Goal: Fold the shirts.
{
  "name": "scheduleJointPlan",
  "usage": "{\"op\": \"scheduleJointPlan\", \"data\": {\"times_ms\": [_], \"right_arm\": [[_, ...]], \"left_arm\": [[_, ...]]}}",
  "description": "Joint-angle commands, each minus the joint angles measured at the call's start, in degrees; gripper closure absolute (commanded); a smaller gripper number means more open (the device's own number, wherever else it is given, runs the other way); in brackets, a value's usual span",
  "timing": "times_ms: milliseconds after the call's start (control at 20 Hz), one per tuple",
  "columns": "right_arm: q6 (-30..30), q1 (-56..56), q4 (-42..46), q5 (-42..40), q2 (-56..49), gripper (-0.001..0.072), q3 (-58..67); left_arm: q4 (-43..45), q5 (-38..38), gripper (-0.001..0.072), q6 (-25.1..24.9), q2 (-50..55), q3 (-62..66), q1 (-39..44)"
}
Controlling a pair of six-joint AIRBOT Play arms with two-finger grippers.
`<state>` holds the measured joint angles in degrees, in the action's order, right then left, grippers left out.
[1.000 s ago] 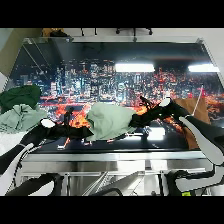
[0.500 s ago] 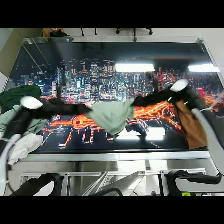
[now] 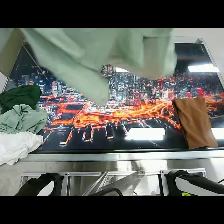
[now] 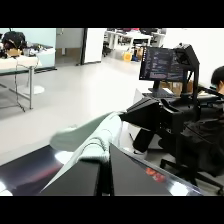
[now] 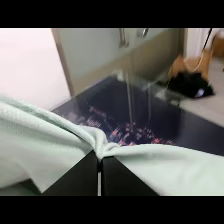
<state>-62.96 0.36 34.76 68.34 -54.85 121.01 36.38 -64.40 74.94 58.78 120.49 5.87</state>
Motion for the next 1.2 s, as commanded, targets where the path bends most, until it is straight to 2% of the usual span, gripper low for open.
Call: {"op": "scheduleJointPlan", "data": {"times_ms": [0,250,350,500,550,600,650,800,900,1000,1150], "right_arm": [[2.49,-0.17,-4.96,1.9,1.31,0.07,-0.52],[4.7,-0.15,-5.46,4.96,-2.19,0.0698,-17.2],[6.54,-0.15,-5.46,3.65,-6.43,0.0697,-24.63],[10.58,-0.15,-5.44,0.24,-15.69,0.0681,-33.99],[10.99,-0.15,-5.38,-1.42,-19.17,0.0507,-35.6],[10.93,-0.37,-5.07,-2.45,-23.04,0.0313,-35.82],[10.91,-1.07,-5.05,-2.45,-25.9,0.0296,-35.71],[10.36,-6.03,-4.42,2.19,-27.08,0.0296,-35.71],[7.65,-11.19,-0.2,7.74,-25.33,0.0297,-35.76],[4.7,-15.45,3.96,11.06,-23.37,0.0296,-37.81],[4.44,-18.97,5.18,10.51,-19.69,0.0296,-47.25]], "left_arm": [[-1.57,-2.91,0.0693,2.84,0.02,-2.32,-0.02],[2.45,0.83,0.0692,-1.81,-2.8,-34.38,-0.55],[2.64,5.29,0.0691,-5.01,0.24,-44.74,-0.55],[2.62,12.76,0.0687,-12.9,10.6,-54.01,0.59],[2.67,15.56,0.062,-13.77,14.8,-55.19,0.63],[2.56,17.0,0.0107,-14.01,18.49,-54.97,0.11],[2.62,16.0,0.0023,-13.09,22.1,-53.31,-1.2],[2.67,1.51,0.0024,-12.92,28.81,-45.7,-8.2],[2.69,-6.67,0.0025,-11.8,30.45,-43.69,-12.26],[3.15,-10.29,0.0026,-11.85,29.99,-46.84,-14.67],[3.1,-8.96,0.0026,-13.2,27.85,-58.12,-14.45]]}}
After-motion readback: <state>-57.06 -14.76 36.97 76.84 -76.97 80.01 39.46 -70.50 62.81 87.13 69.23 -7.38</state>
